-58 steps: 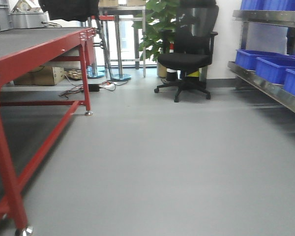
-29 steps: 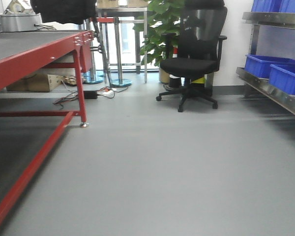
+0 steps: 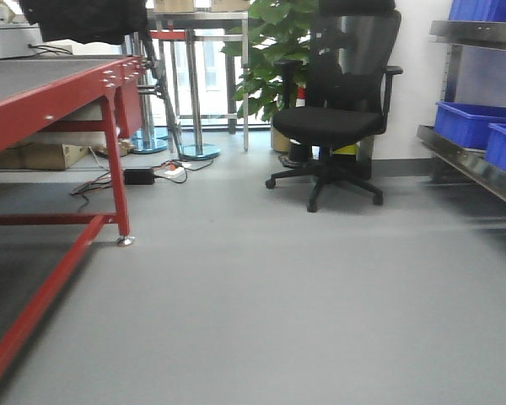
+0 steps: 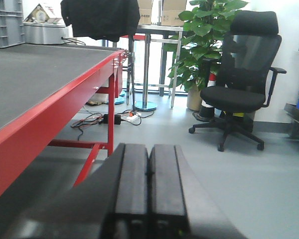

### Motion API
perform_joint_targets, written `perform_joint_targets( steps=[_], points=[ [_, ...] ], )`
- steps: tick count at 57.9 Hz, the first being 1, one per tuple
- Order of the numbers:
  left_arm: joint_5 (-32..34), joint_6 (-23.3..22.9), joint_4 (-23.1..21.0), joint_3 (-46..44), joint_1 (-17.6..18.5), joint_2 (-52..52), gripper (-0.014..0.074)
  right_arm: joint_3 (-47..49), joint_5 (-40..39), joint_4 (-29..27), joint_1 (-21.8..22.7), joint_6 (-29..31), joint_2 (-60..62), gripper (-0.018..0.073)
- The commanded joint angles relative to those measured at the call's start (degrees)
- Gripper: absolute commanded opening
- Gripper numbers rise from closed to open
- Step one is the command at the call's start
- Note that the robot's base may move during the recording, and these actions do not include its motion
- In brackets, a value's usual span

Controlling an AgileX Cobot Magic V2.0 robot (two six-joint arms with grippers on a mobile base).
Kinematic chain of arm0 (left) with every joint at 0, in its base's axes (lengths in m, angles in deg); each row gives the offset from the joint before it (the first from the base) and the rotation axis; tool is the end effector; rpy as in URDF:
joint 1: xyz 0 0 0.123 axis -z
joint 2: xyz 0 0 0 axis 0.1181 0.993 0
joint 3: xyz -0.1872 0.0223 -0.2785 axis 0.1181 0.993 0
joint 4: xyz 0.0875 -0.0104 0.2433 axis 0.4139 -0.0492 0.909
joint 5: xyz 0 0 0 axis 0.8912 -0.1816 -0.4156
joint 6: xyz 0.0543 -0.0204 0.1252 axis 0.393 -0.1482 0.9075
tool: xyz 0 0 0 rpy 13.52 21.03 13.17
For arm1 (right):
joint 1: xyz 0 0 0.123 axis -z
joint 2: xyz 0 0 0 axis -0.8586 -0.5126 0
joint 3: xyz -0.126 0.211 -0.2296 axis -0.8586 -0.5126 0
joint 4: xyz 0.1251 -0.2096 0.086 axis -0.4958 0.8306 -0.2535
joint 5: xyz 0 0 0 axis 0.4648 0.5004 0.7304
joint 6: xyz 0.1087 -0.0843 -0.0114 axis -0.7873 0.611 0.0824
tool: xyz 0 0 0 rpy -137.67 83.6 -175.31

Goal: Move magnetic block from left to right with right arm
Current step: 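Turn the base toward the carpeted area with cardboard boxes, cube held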

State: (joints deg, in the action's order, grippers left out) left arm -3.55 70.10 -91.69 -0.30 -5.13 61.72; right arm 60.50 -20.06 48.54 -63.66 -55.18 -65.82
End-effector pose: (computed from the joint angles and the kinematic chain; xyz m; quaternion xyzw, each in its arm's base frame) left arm 0.0584 -0.0011 0.2109 -0.0088 0.6679 -0.0281 0.7437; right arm 0.0787 0.0063 0.3178 -0.0021 0.7027 0.0545 0.7094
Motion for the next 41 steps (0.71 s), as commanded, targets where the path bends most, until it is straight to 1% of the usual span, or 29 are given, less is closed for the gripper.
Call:
perform_joint_targets(
  steps=[1, 41],
  points=[
    [4.96, -0.12, -0.27, 0.44, 0.31, -0.42, -0.0126, 1.5, -5.14, 0.5, 0.36, 0.49, -0.68, 0.0251],
    [4.96, -0.12, -0.27, 0.44, 0.31, -0.42, -0.0126, 1.5, -5.14, 0.5, 0.36, 0.49, -0.75, 0.0251]
  ],
)
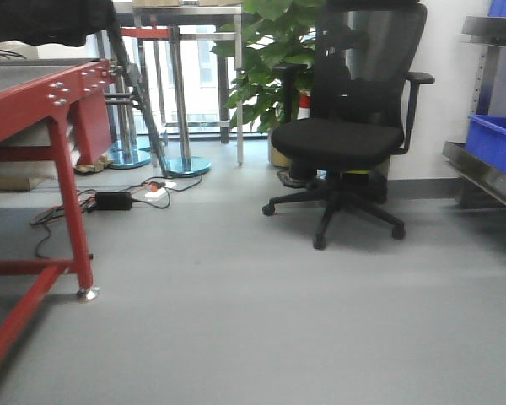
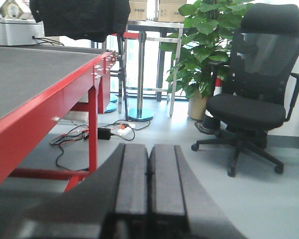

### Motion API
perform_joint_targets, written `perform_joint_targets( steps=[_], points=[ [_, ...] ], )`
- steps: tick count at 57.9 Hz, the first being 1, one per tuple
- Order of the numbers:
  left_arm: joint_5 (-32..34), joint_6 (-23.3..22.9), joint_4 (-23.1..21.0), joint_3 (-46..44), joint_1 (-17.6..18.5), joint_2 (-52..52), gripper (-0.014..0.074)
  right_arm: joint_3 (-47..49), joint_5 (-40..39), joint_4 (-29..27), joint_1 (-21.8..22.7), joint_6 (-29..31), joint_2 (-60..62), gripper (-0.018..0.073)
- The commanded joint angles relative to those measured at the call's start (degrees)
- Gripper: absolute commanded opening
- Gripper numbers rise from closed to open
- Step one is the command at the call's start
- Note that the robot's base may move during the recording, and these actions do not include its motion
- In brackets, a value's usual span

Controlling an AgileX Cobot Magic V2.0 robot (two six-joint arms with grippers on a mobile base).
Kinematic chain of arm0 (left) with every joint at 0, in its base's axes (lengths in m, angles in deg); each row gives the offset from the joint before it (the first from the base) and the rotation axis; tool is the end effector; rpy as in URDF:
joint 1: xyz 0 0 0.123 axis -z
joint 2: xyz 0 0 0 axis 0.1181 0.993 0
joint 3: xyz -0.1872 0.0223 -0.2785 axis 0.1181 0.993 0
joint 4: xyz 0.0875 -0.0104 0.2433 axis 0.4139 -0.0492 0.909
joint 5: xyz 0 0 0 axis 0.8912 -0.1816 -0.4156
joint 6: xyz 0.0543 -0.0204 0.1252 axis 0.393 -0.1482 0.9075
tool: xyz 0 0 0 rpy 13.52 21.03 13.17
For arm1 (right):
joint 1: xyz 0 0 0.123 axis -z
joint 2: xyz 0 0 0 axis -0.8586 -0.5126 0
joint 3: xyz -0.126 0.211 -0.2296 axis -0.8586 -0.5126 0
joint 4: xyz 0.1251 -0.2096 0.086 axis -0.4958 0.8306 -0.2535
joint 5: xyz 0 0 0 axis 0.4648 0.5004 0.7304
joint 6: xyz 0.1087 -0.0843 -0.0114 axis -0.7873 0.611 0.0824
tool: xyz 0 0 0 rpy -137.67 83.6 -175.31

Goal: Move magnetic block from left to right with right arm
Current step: 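Turn the base toward the carpeted area with cardboard boxes, cube held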

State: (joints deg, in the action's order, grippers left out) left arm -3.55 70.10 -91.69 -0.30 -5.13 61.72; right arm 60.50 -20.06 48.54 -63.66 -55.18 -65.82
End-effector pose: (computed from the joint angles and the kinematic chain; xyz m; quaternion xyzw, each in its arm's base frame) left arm 0.0584 -0.0011 0.2109 -0.0088 0.6679 -0.0281 0.7437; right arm 0.0787 0.0063 0.3178 -0.0021 0.7027 0.0545 0.7094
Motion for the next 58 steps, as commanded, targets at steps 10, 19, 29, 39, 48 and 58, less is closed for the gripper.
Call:
perform_joint_targets(
  steps=[10, 19, 29, 39, 48, 58],
  points=[
    [4.96, -0.12, -0.27, 0.44, 0.31, -0.42, -0.0126, 1.5, -5.14, 0.5, 0.36, 0.49, -0.75, 0.0251],
    [4.96, -0.12, -0.27, 0.44, 0.31, -0.42, -0.0126, 1.5, -5.14, 0.5, 0.36, 0.49, -0.75, 0.0251],
    [4.96, -0.12, -0.27, 0.44, 0.31, -0.42, -0.0126, 1.5, -5.14, 0.5, 0.36, 0.49, -0.75, 0.0251],
    [4.96, -0.12, -0.27, 0.44, 0.31, -0.42, -0.0126, 1.5, -5.14, 0.5, 0.36, 0.49, -0.75, 0.0251],
    [4.96, -0.12, -0.27, 0.44, 0.31, -0.42, -0.0126, 1.5, -5.14, 0.5, 0.36, 0.49, -0.75, 0.0251],
    [4.96, -0.12, -0.27, 0.44, 0.31, -0.42, -0.0126, 1.5, -5.14, 0.5, 0.36, 0.49, -0.75, 0.0251]
  ],
)
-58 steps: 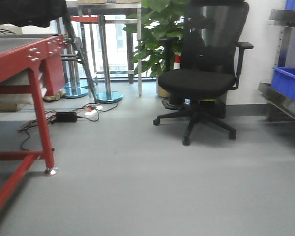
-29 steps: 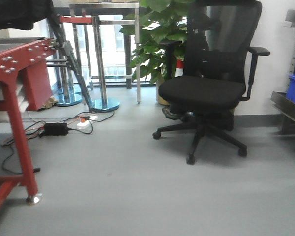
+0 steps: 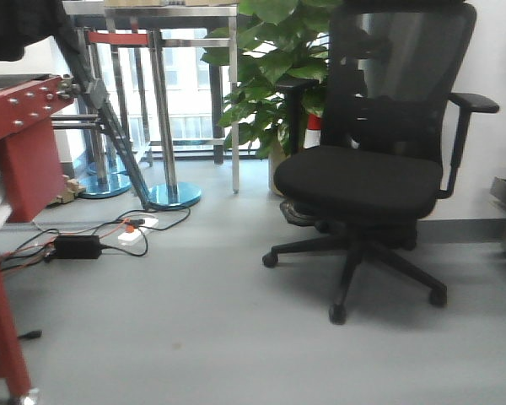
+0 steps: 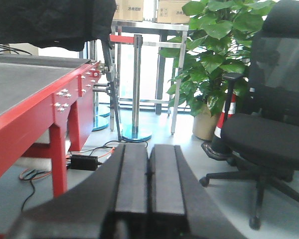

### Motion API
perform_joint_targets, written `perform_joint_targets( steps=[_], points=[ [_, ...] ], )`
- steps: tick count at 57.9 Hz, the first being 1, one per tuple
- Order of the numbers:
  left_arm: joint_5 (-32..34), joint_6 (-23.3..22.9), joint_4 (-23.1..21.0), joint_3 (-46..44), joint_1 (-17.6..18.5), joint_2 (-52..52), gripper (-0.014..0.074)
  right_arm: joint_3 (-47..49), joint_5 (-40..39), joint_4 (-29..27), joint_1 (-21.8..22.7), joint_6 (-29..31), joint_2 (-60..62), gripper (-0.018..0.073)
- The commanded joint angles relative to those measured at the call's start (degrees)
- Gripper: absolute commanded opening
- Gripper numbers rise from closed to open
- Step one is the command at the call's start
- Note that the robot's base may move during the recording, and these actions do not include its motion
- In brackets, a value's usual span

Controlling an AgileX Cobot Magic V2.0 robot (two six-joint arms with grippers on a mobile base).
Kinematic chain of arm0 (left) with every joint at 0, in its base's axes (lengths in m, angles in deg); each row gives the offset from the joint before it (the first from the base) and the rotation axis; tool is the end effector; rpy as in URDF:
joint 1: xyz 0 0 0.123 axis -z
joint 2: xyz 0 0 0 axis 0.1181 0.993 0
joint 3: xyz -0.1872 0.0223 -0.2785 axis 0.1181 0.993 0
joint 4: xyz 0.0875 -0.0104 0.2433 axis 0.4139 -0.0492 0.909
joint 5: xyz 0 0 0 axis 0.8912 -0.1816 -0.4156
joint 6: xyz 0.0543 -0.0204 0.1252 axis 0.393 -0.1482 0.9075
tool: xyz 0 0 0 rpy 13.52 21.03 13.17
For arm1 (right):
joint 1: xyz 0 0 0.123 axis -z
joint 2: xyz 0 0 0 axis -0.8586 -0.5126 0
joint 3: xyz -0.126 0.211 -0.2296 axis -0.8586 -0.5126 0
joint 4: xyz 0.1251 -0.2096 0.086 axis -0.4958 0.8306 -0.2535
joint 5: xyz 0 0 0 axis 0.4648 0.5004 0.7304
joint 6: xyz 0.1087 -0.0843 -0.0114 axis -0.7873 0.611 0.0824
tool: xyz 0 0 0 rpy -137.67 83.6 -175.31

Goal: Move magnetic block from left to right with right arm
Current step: 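Turn the base toward the carpeted area with cardboard boxes, cube held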

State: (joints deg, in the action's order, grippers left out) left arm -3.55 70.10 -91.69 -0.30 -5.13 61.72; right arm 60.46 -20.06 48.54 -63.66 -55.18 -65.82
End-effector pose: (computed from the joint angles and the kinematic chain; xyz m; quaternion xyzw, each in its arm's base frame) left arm 0.0584 -0.0011 0.2109 -0.0088 0.6679 -0.0281 0.7437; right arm 0.0787 0.0063 0.3175 -0.0021 0.7030 0.0545 0.7091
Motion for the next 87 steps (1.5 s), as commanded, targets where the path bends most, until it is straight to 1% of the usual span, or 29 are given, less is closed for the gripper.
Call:
perform_joint_targets(
  steps=[1, 87],
  points=[
    [4.96, -0.12, -0.27, 0.44, 0.31, -0.42, -0.0126, 1.54, -5.14, 0.5, 0.36, 0.49, -0.75, 0.0251],
    [4.96, -0.12, -0.27, 0.44, 0.31, -0.42, -0.0126, 1.54, -5.14, 0.5, 0.36, 0.49, -0.75, 0.0251]
  ],
)
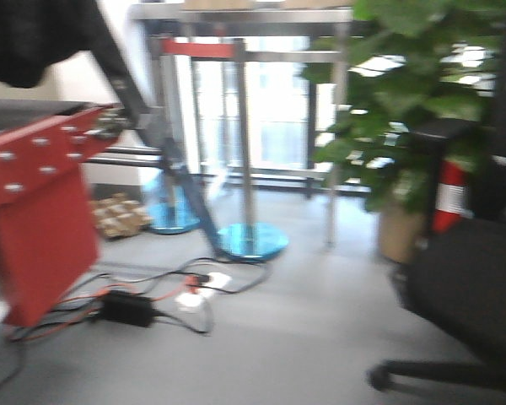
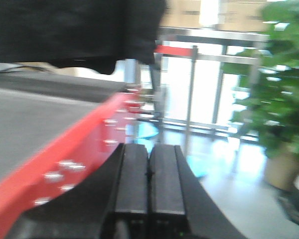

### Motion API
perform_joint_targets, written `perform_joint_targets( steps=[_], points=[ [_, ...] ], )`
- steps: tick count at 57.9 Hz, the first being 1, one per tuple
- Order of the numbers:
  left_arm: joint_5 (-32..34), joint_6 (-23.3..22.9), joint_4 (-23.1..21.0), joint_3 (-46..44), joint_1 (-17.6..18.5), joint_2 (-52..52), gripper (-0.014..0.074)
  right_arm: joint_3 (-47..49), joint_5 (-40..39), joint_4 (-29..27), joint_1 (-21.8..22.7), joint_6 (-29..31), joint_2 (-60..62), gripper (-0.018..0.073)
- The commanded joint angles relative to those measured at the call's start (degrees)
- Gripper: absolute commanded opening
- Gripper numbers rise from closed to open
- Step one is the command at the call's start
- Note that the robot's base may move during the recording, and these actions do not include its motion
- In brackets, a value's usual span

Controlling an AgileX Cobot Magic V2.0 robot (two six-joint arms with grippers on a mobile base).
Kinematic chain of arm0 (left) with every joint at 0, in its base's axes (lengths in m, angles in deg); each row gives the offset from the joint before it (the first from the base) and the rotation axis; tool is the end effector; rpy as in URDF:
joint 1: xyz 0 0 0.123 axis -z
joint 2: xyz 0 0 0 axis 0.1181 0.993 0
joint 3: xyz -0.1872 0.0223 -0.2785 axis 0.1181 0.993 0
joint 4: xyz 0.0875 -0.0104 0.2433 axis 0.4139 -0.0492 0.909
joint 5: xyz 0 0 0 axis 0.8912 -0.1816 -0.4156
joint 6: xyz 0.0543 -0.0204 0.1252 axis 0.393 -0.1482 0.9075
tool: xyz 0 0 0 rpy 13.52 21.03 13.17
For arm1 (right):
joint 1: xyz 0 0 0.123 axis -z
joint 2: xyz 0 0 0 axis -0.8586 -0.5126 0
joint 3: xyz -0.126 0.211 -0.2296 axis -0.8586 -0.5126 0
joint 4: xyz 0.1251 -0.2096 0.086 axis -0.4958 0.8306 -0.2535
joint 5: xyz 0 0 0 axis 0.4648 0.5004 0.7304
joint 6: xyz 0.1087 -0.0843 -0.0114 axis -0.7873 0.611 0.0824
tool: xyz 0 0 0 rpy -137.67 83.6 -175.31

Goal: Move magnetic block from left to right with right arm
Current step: 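Turn the base toward the carpeted area with cardboard boxes, cube held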

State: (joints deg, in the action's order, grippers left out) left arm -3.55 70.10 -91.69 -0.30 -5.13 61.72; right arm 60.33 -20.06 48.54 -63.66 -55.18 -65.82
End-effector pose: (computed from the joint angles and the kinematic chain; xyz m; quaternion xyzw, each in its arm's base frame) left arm 0.0584 -0.0011 0.2109 -0.0088 0.6679 -0.0281 0.7437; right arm 0.0789 0.0063 0.3166 -0.0021 0.7038 0.0544 0.7083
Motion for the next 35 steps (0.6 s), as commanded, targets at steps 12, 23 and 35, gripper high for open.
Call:
perform_joint_targets(
  steps=[12, 23, 35],
  points=[
    [4.96, -0.12, -0.27, 0.44, 0.31, -0.42, -0.0126, 1.67, -5.14, 0.5, 0.36, 0.49, -0.75, 0.0251],
    [4.96, -0.12, -0.27, 0.44, 0.31, -0.42, -0.0126, 1.67, -5.14, 0.5, 0.36, 0.49, -0.75, 0.0251],
    [4.96, -0.12, -0.27, 0.44, 0.31, -0.42, -0.0126, 1.67, -5.14, 0.5, 0.36, 0.49, -0.75, 0.0251]
  ],
)
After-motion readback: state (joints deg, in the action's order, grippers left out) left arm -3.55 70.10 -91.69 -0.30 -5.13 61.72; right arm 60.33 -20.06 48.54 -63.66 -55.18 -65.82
